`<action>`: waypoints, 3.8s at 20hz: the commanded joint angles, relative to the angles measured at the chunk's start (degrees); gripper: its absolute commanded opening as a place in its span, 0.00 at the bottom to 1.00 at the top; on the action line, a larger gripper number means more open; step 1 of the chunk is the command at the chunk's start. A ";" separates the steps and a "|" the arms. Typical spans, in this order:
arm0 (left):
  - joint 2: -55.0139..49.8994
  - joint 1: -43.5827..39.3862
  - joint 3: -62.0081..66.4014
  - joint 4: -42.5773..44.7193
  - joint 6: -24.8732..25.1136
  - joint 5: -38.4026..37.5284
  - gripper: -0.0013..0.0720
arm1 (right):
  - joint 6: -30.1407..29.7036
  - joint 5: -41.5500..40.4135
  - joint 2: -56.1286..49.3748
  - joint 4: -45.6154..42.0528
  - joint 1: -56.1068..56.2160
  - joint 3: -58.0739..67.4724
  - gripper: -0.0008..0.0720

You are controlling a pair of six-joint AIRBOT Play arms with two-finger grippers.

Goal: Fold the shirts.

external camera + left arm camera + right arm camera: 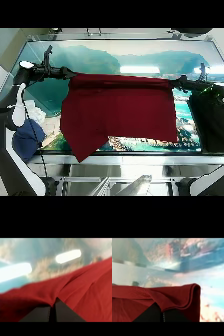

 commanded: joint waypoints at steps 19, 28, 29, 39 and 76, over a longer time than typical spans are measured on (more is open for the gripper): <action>0.02 -5.09 -0.24 23.96 -4.90 0.35 0.04 | 3.58 6.84 0.00 -14.34 -0.72 0.07 0.03; 2.40 -6.45 3.85 23.96 -5.77 -5.03 0.43 | 4.57 8.37 4.66 -16.11 -0.44 0.11 0.38; 4.13 -6.38 1.81 24.06 -5.75 -4.61 0.61 | 5.84 8.37 6.21 -17.99 -0.44 0.11 0.30; 12.66 3.61 -0.26 27.41 -27.50 -20.72 0.61 | 18.34 28.81 23.76 -32.98 -2.05 -5.14 0.03; 64.89 14.78 -93.74 13.86 -20.90 7.50 0.85 | 11.65 9.35 30.16 -29.27 -1.09 -47.56 0.03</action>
